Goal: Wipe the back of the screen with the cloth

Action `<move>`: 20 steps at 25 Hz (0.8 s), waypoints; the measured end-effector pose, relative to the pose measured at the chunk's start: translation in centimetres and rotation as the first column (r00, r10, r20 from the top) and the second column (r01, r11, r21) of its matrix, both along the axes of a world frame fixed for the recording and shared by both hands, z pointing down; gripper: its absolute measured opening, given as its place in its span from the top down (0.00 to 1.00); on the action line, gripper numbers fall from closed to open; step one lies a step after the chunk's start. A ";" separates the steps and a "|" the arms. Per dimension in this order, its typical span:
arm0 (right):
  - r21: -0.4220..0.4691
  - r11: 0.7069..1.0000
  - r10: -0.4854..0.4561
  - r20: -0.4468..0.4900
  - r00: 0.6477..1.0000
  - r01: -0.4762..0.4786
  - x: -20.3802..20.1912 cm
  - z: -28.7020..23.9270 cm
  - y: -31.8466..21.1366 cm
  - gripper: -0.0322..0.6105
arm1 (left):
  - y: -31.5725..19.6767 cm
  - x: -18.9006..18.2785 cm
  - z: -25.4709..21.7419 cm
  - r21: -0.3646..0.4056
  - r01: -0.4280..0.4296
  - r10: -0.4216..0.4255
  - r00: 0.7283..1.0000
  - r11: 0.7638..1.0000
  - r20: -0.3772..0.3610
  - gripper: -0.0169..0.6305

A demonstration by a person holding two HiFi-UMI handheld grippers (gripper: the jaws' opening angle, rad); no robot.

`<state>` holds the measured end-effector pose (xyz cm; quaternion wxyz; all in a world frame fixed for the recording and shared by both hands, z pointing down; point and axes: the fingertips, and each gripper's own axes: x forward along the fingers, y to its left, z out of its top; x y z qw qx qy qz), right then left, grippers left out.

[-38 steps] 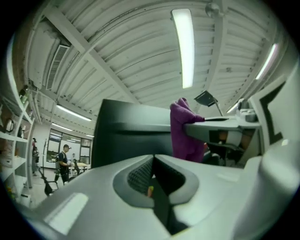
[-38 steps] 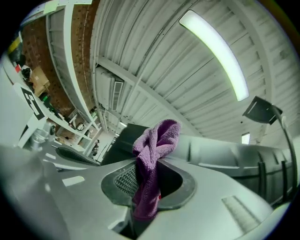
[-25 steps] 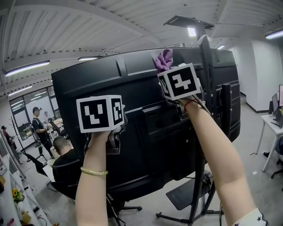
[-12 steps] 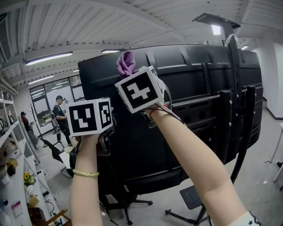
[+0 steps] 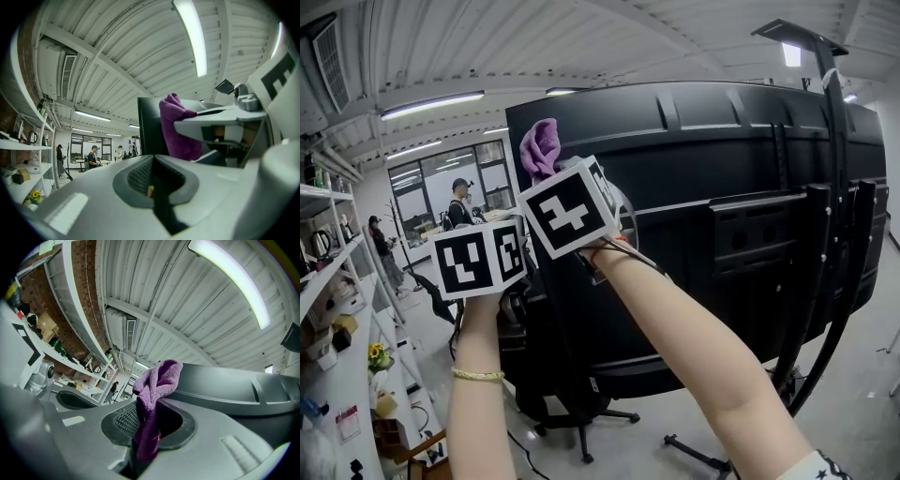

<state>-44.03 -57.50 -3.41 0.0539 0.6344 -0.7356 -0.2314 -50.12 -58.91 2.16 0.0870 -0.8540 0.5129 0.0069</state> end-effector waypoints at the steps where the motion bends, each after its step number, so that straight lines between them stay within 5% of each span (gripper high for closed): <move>1: -0.011 1.000 -0.005 0.011 1.000 0.005 0.1 0.6 0.1 0.84 | 0.1 0.0 0.4 0.000 -0.004 0.004 1.000 1.000 -0.001 0.96; 10: 0.073 0.996 -0.062 0.047 0.997 0.058 4.2 9.0 7.3 0.84 | 5.0 3.4 9.0 0.000 -0.186 0.186 0.981 0.983 -0.055 0.96; 20: -0.089 0.989 0.132 0.175 0.976 -0.118 10.1 28.8 12.3 0.84 | 8.5 7.3 25.5 -0.053 -0.244 0.240 0.968 0.968 -0.072 0.96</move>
